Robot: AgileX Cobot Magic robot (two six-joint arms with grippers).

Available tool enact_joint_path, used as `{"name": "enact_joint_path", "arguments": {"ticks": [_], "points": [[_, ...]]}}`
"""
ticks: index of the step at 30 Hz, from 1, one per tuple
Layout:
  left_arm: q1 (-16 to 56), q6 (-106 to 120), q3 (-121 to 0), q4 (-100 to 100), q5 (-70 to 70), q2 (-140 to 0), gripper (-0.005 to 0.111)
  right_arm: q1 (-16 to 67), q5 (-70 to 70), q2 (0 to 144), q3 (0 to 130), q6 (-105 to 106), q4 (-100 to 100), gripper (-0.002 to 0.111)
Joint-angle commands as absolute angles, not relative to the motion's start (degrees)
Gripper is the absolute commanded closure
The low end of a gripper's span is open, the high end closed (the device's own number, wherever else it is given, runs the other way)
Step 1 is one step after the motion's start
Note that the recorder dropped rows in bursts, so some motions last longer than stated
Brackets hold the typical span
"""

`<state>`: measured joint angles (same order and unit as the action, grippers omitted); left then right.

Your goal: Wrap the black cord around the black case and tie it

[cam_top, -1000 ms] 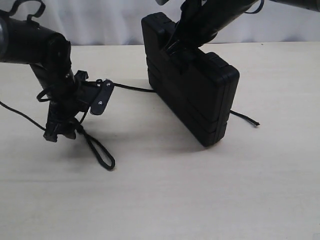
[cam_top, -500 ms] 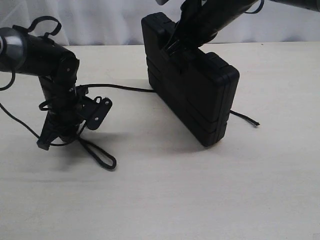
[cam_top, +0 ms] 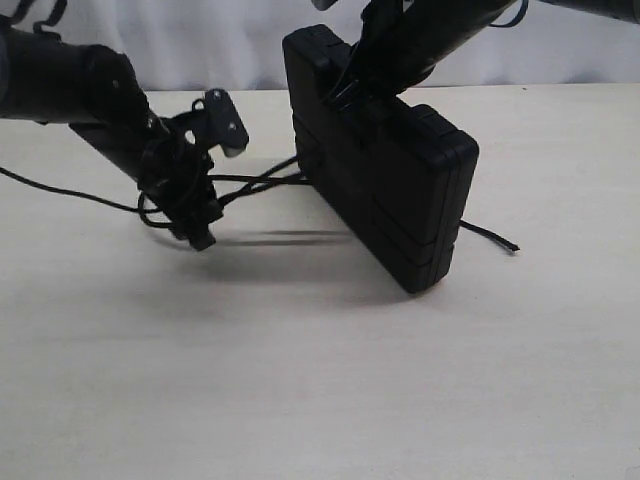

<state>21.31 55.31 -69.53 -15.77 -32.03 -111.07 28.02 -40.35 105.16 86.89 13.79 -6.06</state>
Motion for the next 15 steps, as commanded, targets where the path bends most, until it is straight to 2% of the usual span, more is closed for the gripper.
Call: {"name": "enact_joint_path", "arguments": {"ticks": [1, 15], "points": [[21.5, 54.3, -69.4, -25.6, -28.3, -107.1, 0.107, 27.9, -58.3, 110.5, 83.3, 12.8, -2.3, 0.104], [27.4, 51.7, -71.1, -25.0, -31.2, -107.0, 0.107, 27.9, -58.3, 110.5, 83.3, 12.8, -2.3, 0.104]]}}
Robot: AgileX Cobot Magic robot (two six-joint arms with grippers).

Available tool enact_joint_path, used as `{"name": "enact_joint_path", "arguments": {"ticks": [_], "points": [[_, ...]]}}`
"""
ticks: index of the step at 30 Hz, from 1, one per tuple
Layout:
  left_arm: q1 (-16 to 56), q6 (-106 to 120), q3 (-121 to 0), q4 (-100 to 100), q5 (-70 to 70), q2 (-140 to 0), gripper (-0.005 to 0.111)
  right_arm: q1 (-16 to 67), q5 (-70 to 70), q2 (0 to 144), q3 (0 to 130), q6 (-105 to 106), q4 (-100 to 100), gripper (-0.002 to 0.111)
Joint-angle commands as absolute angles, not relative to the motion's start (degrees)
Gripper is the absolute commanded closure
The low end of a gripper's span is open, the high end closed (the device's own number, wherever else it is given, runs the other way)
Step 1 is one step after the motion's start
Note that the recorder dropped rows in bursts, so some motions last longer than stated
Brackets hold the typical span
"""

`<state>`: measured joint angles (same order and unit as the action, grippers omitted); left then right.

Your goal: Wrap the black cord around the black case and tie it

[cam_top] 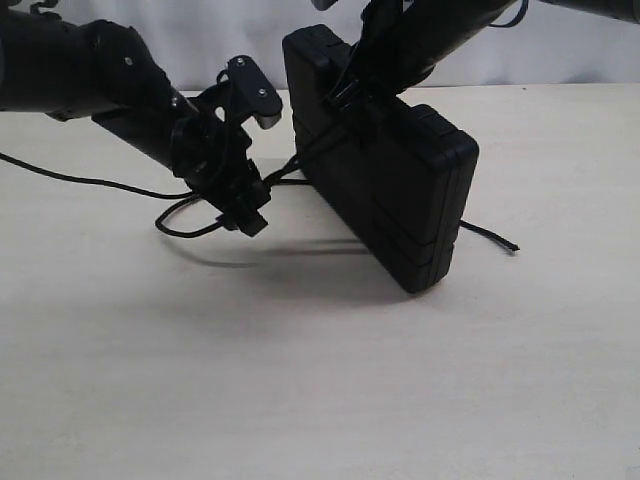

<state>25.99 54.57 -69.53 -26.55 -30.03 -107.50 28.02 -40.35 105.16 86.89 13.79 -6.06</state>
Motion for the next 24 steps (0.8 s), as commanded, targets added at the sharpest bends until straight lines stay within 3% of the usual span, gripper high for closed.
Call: {"name": "enact_joint_path", "arguments": {"ticks": [1, 10, 19, 24], "points": [[27.4, 50.6, -71.6, -25.1, -31.2, -107.0, 0.107, 27.9, -58.4, 110.5, 83.3, 12.8, -2.3, 0.104], [27.4, 47.4, -76.1, -30.2, -37.6, -107.0, 0.107, 27.9, -58.6, 110.5, 83.3, 12.8, -2.3, 0.104], [30.0, 52.6, -76.8, -41.7, -31.3, -107.0, 0.107, 27.9, -58.4, 110.5, 83.3, 12.8, -2.3, 0.104], [32.6, 52.6, -76.8, -34.5, -30.9, -107.0, 0.107, 27.9, -58.4, 110.5, 83.3, 12.7, -2.3, 0.104]]}}
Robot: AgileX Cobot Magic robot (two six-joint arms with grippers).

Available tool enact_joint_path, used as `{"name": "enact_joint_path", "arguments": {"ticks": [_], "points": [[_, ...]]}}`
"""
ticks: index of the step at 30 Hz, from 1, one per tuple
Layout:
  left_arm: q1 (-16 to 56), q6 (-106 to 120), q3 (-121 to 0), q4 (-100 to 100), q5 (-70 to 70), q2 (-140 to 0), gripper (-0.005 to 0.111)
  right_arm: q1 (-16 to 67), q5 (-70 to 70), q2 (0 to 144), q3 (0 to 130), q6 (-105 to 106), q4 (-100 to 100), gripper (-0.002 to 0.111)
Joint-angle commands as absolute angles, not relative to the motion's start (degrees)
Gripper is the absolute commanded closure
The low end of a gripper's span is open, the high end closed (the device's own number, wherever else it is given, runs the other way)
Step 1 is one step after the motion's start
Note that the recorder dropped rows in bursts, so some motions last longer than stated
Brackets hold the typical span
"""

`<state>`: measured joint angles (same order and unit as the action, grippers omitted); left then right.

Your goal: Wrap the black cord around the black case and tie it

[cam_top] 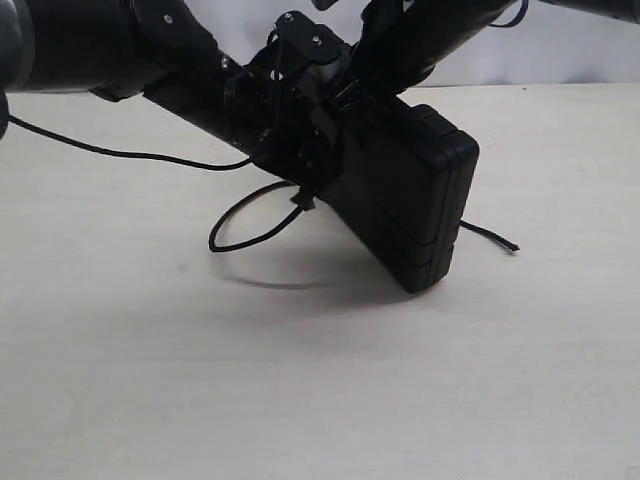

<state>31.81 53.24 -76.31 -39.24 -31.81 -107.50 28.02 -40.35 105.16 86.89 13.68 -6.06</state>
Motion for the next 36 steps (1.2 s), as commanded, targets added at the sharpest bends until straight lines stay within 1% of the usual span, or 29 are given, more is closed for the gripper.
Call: {"name": "enact_joint_path", "arguments": {"ticks": [1, 3, 4, 5, 14, 19, 23, 29, 36], "points": [[32.6, 50.5, -76.8, -30.4, -30.7, -107.0, 0.107, 27.9, -58.6, 110.5, 83.3, 12.7, -2.3, 0.104], [32.6, 39.0, -76.8, -14.7, -31.3, -107.0, 0.107, 27.9, -58.6, 110.5, 83.3, 12.7, -2.3, 0.104], [32.6, 29.8, -76.8, -5.6, -31.5, -107.0, 0.107, 27.9, -58.6, 110.5, 83.3, 12.7, -2.3, 0.104], [32.6, 27.7, -76.8, -3.3, -31.5, -107.0, 0.107, 27.9, -58.6, 110.5, 83.3, 12.7, -2.3, 0.104], [33.9, 19.4, -76.8, -5.8, -25.8, -107.0, 0.107, 27.9, -58.4, 110.5, 83.3, 12.8, -2.3, 0.104], [37.2, 24.6, -76.8, -6.0, -30.3, -107.0, 0.107, 27.9, -58.3, 110.5, 83.3, 12.8, -2.3, 0.104], [38.2, 24.8, -76.8, -0.8, -34.8, -107.0, 0.107, 27.9, -58.3, 110.5, 83.3, 12.8, -2.3, 0.104], [38.1, 12.8, -76.8, 13.2, -33.2, -107.0, 0.107, 27.9, -58.5, 110.5, 83.3, 12.8, -1.9, 0.104], [38.0, 7.3, -76.8, 23.7, -35.0, -107.0, 0.107, 27.9, -58.5, 110.5, 83.3, 12.7, -1.9, 0.104]]}}
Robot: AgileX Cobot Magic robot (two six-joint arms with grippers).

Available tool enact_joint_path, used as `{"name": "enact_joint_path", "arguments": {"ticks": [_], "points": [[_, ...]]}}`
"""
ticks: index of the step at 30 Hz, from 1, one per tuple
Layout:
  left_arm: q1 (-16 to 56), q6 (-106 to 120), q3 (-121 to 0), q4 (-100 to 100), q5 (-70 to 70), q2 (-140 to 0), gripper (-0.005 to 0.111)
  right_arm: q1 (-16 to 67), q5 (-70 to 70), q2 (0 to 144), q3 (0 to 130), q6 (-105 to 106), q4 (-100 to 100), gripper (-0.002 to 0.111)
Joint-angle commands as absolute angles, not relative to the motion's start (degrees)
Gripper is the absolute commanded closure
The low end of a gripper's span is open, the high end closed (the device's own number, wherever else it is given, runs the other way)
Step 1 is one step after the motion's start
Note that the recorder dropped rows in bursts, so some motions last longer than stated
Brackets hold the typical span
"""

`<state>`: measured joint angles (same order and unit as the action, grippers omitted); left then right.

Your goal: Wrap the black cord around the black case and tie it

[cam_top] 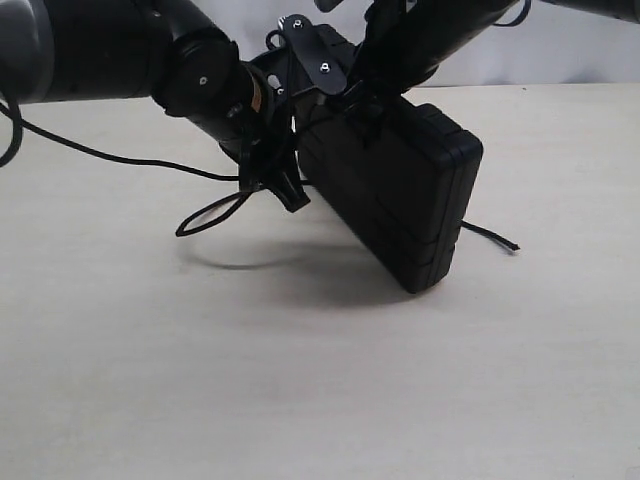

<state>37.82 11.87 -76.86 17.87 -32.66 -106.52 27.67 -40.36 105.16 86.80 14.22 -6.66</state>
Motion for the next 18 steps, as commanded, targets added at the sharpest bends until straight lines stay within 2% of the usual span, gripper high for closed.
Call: {"name": "enact_joint_path", "arguments": {"ticks": [1, 8, 18], "points": [[38.0, 7.2, -76.8, 23.4, -34.6, -107.0, 0.107, 27.9, -58.5, 110.5, 83.3, 12.7, -1.9, 0.104], [38.0, 4.3, -70.5, 20.1, -18.3, -107.0, 0.107, 27.9, -58.6, 110.5, 83.3, 12.6, -1.9, 0.104], [34.5, 3.9, -65.0, 17.0, -10.7, -106.9, 0.107, 27.9, -58.5, 110.5, 83.3, 12.6, -1.9, 0.104]]}}
